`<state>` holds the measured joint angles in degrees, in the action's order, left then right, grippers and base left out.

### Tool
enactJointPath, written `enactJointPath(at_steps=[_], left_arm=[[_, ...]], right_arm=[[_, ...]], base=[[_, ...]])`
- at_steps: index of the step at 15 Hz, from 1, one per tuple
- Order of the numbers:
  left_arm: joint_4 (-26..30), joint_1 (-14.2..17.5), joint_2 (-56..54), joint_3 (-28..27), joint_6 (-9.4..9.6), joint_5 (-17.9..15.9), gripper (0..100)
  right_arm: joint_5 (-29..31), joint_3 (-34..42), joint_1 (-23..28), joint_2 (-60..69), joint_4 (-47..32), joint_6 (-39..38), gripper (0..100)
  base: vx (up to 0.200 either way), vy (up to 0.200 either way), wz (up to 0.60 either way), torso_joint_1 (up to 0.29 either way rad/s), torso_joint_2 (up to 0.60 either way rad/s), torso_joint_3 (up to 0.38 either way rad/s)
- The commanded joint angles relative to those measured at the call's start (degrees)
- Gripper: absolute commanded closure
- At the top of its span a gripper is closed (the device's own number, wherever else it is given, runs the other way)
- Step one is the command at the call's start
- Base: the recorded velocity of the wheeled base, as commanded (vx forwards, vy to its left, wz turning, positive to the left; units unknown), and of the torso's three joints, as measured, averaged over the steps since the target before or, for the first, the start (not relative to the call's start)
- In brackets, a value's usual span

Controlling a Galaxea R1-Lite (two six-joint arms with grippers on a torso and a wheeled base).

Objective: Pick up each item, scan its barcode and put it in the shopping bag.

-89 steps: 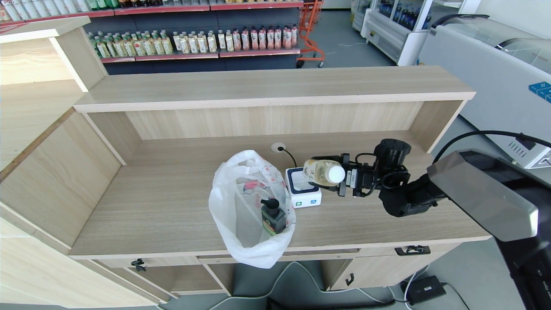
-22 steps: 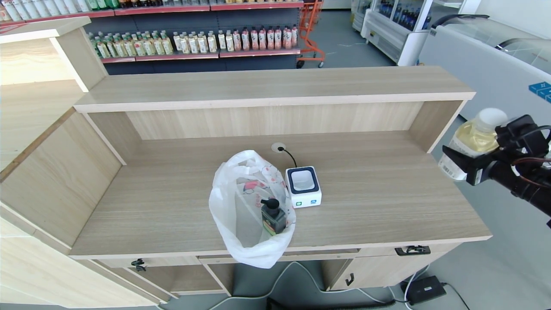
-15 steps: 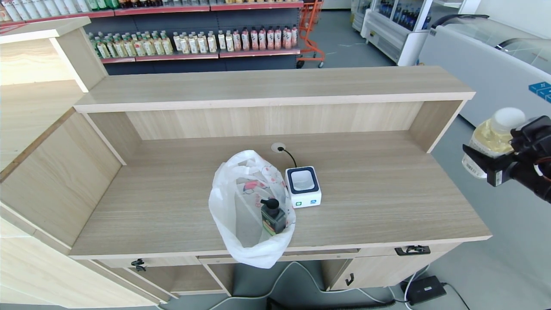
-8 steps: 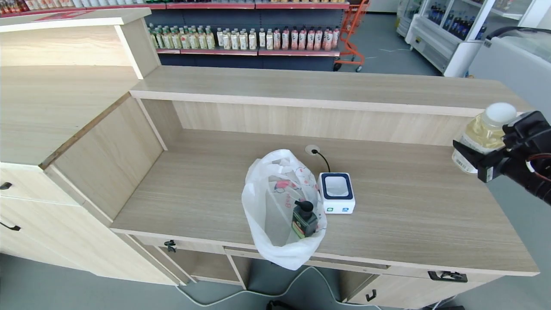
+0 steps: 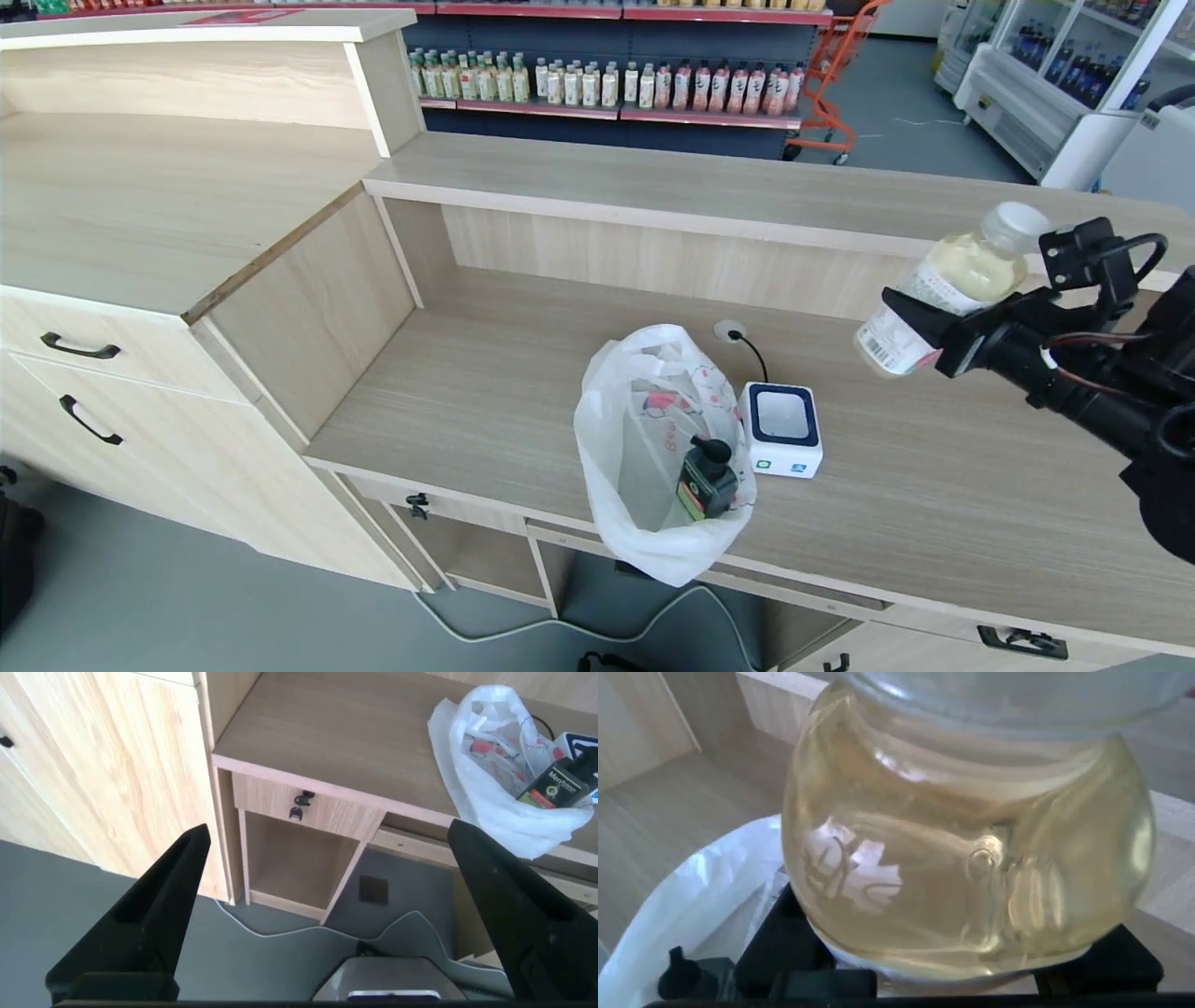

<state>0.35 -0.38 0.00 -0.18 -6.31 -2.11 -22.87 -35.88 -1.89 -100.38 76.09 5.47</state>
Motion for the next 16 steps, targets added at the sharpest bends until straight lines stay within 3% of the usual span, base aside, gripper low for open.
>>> enactJointPath(at_steps=[1,7,13,16], left_arm=[[0.0,0.03,0.0,0.01,-0.01,0.0,0],[0.0,0.03,0.0,0.01,-0.01,0.0,0],[0.0,0.03,0.0,0.01,-0.01,0.0,0],[0.0,0.03,0.0,0.01,-0.01,0.0,0]], right_arm=[[-0.07,-1.56,-6.11,-5.0,-0.42,-4.16,100],[-0.07,-9.21,-12.52,-18.89,-0.16,-4.95,100],[-0.86,-15.54,-13.05,-26.62,-0.51,-2.22,100],[-4.29,-17.3,-13.23,-29.17,-0.51,-1.25,100]], base=[[0.0,0.0,0.0,0.0,0.0,0.0],[0.0,0.0,0.0,0.0,0.0,0.0],[0.0,0.0,0.0,0.0,0.0,0.0],[0.0,0.0,0.0,0.0,0.0,0.0]])
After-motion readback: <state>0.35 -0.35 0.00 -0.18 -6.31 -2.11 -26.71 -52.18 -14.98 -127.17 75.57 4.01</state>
